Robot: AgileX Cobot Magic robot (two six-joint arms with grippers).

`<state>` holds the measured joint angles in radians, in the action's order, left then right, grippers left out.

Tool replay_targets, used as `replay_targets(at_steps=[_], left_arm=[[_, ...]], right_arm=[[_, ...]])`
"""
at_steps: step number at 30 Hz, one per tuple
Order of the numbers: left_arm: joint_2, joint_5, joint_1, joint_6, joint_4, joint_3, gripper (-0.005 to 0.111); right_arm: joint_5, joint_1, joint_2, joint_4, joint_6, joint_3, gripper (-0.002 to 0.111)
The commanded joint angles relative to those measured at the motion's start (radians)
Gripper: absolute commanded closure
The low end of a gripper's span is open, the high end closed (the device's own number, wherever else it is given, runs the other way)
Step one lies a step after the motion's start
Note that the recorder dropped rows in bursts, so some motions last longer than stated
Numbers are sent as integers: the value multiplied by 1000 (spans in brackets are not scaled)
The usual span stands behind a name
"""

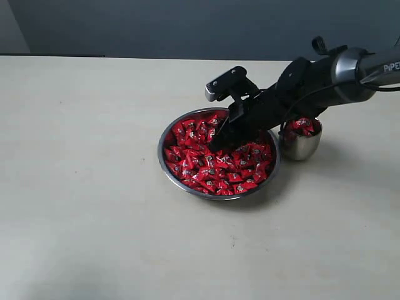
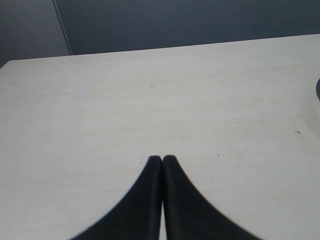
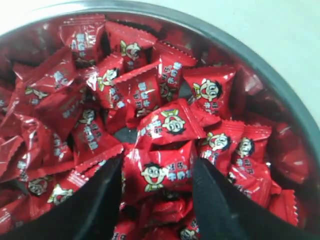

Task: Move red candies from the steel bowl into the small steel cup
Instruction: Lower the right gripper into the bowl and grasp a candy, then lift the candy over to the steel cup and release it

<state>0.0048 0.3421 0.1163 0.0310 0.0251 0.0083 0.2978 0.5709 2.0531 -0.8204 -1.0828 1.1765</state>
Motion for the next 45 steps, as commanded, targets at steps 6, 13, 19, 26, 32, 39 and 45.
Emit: replay_targets(at_steps=[6, 13, 19, 26, 32, 39, 45], left_arm=[[-5, -5, -8, -2, 2, -8, 106], [-5, -5, -8, -2, 2, -8, 106], [-5, -5, -8, -2, 2, -8, 106], [-5, -5, -8, -2, 2, -8, 106], [-5, -5, -8, -2, 2, -8, 106], [-5, -5, -8, -2, 2, -8, 106], [-5, -5, -8, -2, 2, -8, 106]], right_arm=[[-17, -1, 1, 10, -6, 5, 101], [2, -1, -26, 12, 3, 5, 108], [74, -1, -107, 12, 13, 3, 108], [156, -1, -216, 26, 37, 3, 108], [185, -1, -315, 99, 124, -26, 108], [79, -19, -483, 162, 194, -173, 108], [-62, -93, -594, 165, 223, -306, 108]])
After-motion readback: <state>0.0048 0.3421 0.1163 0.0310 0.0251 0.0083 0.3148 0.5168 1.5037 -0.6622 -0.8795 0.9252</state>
